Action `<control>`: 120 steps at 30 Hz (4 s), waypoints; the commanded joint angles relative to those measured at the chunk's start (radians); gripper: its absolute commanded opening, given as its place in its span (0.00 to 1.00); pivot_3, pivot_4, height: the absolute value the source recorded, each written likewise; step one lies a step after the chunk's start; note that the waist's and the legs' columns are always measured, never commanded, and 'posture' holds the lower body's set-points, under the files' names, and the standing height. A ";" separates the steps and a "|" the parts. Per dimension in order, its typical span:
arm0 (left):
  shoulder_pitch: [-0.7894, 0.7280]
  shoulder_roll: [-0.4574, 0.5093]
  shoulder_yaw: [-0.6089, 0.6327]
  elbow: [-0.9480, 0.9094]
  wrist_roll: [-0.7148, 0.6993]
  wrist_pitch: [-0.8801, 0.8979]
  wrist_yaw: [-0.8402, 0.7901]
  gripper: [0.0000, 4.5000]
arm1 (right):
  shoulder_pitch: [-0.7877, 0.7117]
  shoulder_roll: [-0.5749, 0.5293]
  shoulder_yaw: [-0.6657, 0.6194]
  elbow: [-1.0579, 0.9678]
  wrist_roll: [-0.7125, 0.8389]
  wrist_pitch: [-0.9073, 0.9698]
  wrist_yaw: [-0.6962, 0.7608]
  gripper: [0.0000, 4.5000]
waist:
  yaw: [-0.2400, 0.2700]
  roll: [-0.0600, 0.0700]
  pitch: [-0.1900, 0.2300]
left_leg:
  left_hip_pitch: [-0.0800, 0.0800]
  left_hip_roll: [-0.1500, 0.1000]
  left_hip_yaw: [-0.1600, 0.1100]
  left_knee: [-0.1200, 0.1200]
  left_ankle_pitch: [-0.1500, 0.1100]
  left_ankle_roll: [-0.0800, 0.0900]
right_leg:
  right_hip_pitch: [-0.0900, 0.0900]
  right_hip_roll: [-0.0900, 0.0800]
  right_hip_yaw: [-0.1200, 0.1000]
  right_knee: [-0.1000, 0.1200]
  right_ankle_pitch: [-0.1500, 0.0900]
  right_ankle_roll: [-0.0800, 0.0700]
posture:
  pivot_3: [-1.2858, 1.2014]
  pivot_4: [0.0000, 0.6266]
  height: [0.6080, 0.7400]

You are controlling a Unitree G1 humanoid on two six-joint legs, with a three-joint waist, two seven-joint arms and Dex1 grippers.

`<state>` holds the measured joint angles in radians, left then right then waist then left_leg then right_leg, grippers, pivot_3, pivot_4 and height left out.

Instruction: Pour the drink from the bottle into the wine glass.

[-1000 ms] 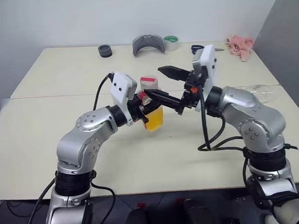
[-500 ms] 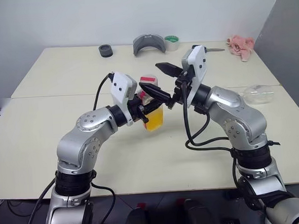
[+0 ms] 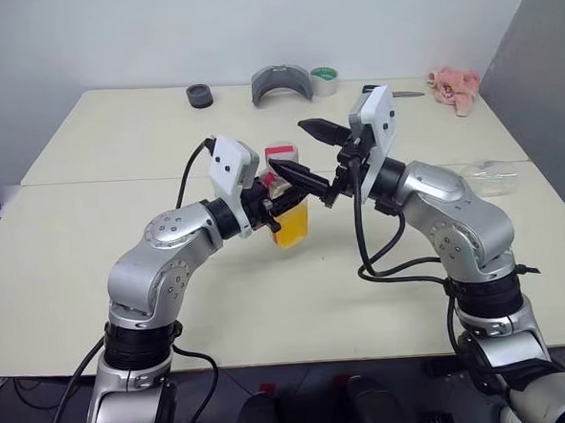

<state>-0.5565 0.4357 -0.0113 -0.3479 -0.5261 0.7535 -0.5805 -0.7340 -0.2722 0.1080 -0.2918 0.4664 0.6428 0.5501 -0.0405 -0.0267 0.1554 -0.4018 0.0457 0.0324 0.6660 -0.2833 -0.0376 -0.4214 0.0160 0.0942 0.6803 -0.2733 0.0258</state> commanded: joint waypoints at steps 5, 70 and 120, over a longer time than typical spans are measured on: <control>-0.021 0.006 0.020 -0.030 -0.006 -0.035 -0.010 0.41 | 0.006 -0.024 -0.034 -0.048 0.026 0.004 0.006 0.99 | 0.000 0.000 0.000 | 0.000 0.000 0.000 0.000 0.000 0.000 | 0.000 0.000 0.000 0.000 0.000 0.000 | 0.52 0.24 1.00; -0.018 0.005 0.015 -0.038 -0.005 -0.031 -0.019 0.41 | -0.021 0.021 -0.016 -0.045 0.104 0.038 0.013 0.99 | 0.000 0.000 0.000 | 0.000 0.000 0.000 0.000 0.000 0.000 | 0.000 0.000 0.000 0.000 0.000 0.000 | 0.52 0.24 1.00; -0.007 -0.004 0.008 -0.047 -0.001 -0.035 -0.021 0.41 | 0.424 -0.032 -0.129 0.058 -0.274 -0.098 -0.352 0.38 | 0.005 0.000 0.000 | 0.000 -0.002 0.002 0.000 0.000 0.000 | 0.000 0.001 0.002 0.000 0.000 0.000 | 0.52 0.24 1.00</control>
<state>-0.5363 0.4327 -0.0132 -0.3680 -0.5248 0.7534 -0.6001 -0.3125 -0.3070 -0.0138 -0.2346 0.2097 0.5896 0.2051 -0.0357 -0.0270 0.1553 -0.4012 0.0440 0.0337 0.6659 -0.2832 -0.0377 -0.4212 0.0168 0.0957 0.6802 -0.2735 0.0260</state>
